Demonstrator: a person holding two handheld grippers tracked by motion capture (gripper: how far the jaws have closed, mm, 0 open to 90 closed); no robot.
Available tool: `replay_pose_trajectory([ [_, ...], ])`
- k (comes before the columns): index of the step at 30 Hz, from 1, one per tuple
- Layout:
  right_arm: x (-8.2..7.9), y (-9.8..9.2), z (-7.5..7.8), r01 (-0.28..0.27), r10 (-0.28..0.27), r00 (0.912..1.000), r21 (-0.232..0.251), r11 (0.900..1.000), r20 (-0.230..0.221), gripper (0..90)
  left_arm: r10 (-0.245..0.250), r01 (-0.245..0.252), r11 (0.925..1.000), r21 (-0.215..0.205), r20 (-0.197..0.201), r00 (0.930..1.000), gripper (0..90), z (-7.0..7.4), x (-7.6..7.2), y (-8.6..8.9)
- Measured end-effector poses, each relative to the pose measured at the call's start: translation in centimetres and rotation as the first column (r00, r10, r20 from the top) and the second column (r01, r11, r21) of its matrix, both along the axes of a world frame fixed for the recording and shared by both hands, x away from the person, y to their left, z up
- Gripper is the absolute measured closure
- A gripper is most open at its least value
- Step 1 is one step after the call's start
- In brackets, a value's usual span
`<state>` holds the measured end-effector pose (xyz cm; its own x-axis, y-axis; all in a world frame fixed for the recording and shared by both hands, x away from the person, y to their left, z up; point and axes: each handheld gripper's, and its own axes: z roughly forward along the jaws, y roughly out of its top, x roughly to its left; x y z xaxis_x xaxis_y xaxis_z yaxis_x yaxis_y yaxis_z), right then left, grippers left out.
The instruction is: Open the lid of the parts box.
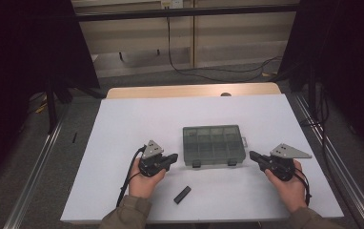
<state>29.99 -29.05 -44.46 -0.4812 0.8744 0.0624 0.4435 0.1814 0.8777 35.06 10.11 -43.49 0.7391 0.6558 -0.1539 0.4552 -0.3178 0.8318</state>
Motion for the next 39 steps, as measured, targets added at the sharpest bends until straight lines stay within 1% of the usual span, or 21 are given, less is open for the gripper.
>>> replay_pose_trajectory([
  [1, 0.1, 0.1, -0.1, -0.002, 0.002, 1.0000, -0.001, 1.000, -0.009, 90.0, 0.002, -0.002, 1.0000, -0.002, -0.002, 1.0000, 90.0, -0.1, 0.0, -0.1],
  [3, 0.2, 0.1, -0.2, -0.001, 0.001, 0.9998, -0.012, 1.000, -0.021, 90.0, -0.005, 0.005, 0.9999, 0.011, -0.007, 1.0000, 90.0, -0.3, 0.0, -0.2],
  [4, 0.3, 0.2, -0.3, -0.004, 0.004, 0.9997, -0.010, 1.000, -0.025, 90.0, -0.005, 0.006, 0.9999, 0.009, -0.013, 0.9999, 90.0, -0.3, 0.0, -0.3],
  [5, 0.3, 0.2, -0.3, -0.008, 0.007, 0.9995, -0.012, 1.000, -0.031, 90.0, -0.009, 0.009, 0.9998, 0.019, -0.010, 0.9999, 90.0, -0.3, 0.0, -0.4],
  [8, 0.3, 0.4, -0.4, -0.017, 0.016, 0.9992, -0.015, 1.000, -0.037, 90.0, -0.016, 0.017, 0.9998, 0.013, -0.014, 0.9998, 90.0, -0.4, -0.1, -0.6],
  [12, 0.4, 0.6, -0.6, -0.028, 0.026, 0.9986, -0.029, 0.999, -0.045, 90.0, -0.024, 0.025, 0.9994, 0.025, -0.021, 0.9995, 90.0, -0.5, 0.0, -0.7],
  [14, 0.4, 0.6, -0.6, -0.030, 0.028, 0.9986, -0.029, 0.999, -0.045, 90.0, -0.027, 0.028, 0.9991, 0.032, -0.022, 0.9994, 90.0, -0.6, 0.0, -0.9],
  [15, 0.5, 0.6, -0.6, -0.030, 0.029, 0.9986, -0.030, 0.999, -0.045, 90.0, -0.029, 0.031, 0.9988, 0.038, -0.029, 0.9991, 90.0, -0.6, 0.0, -0.9],
  [18, 0.5, 0.6, -0.6, -0.030, 0.028, 0.9984, -0.033, 0.999, -0.049, 90.0, -0.035, 0.036, 0.9987, 0.037, -0.032, 0.9989, 90.0, -0.7, 0.0, -1.2],
  [20, 0.5, 0.6, -0.7, -0.026, 0.024, 0.9978, -0.036, 0.999, -0.061, 90.0, -0.035, 0.036, 0.9987, 0.035, -0.036, 0.9987, 90.0, -0.7, 0.1, -1.3],
  [22, 0.6, 0.7, -0.7, -0.029, 0.026, 0.9976, -0.041, 0.999, -0.063, 90.0, -0.037, 0.038, 0.9983, 0.044, -0.035, 0.9987, 90.0, -0.7, 0.1, -1.3],
  [25, 0.6, 0.6, -0.7, -0.031, 0.029, 0.9973, -0.039, 0.999, -0.067, 90.0, -0.034, 0.035, 0.9987, 0.037, -0.040, 0.9986, 90.0, -0.8, 0.1, -1.3],
  [28, 0.5, 0.6, -0.7, -0.034, 0.031, 0.9968, -0.038, 0.999, -0.074, 90.0, -0.042, 0.044, 0.9979, 0.048, -0.041, 0.9983, 90.0, -0.8, 0.2, -1.4],
  [29, 0.5, 0.6, -0.7, -0.036, 0.034, 0.9966, -0.034, 0.999, -0.075, 90.0, -0.040, 0.042, 0.9981, 0.044, -0.047, 0.9981, 90.0, -0.9, 0.2, -1.5],
  [35, 0.5, 0.6, -0.7, -0.037, 0.035, 0.9962, -0.030, 0.999, -0.080, 90.0, -0.044, 0.046, 0.9977, 0.050, -0.050, 0.9978, 90.0, -0.9, 0.3, -1.5],
  [39, 0.5, 0.6, -0.7, -0.037, 0.034, 0.9967, -0.045, 0.998, -0.074, 90.0, -0.043, 0.046, 0.9975, 0.054, -0.057, 0.9974, 90.0, -1.0, 0.3, -1.6],
])
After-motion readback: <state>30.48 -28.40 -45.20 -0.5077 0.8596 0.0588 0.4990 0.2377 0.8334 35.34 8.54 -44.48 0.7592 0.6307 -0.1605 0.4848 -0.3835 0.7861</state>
